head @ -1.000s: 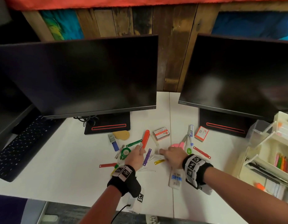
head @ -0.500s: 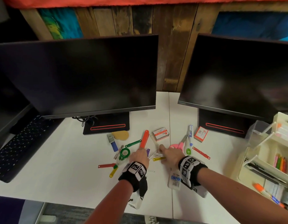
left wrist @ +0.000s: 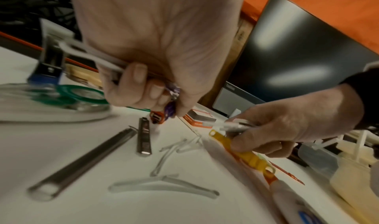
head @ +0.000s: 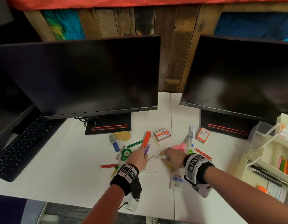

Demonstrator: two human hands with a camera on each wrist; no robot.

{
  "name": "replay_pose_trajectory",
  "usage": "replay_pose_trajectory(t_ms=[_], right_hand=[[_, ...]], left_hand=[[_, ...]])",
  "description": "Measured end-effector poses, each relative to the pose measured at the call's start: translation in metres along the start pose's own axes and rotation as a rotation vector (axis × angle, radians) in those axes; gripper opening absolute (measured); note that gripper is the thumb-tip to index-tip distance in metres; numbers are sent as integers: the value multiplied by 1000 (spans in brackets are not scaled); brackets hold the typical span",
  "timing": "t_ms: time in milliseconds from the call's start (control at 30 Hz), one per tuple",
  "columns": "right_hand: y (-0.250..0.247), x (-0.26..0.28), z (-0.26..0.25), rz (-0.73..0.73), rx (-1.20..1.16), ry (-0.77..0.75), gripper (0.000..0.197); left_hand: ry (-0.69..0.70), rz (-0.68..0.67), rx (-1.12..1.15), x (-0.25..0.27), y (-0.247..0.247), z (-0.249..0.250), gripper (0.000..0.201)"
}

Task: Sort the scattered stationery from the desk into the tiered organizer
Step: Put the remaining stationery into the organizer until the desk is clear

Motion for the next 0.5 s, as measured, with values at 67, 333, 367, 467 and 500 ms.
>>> replay_pose_trajectory(t_ms=[67, 333, 367, 467, 500], right_hand=[[-3, -1, 3, 34, -118, 0, 13], [-13, 0, -7, 50, -797, 61, 25], [-14, 0, -8, 24, -841, 83, 26], [-12, -6, -11, 10, -947, 123, 10], [-12, -8, -12, 15, -972, 129, 10]], left_hand=[[12, 11, 67, 2, 0, -6, 29], [37, -90, 166, 18, 1, -17, 29], [39, -88, 162, 19, 2, -15, 30], [-4, -115, 68, 26, 4, -9, 43], [-17, -116, 25, 28, 5, -7, 43]])
Point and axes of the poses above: each hand's wrist, its own x-axis away from the middle knuckle, its own y-axis out of the palm, z = x × y, the point moved 1 cm from there along -x, towards the middle knuckle, and after that the axes turned 11 degrees about x, right-handed, at the moved point
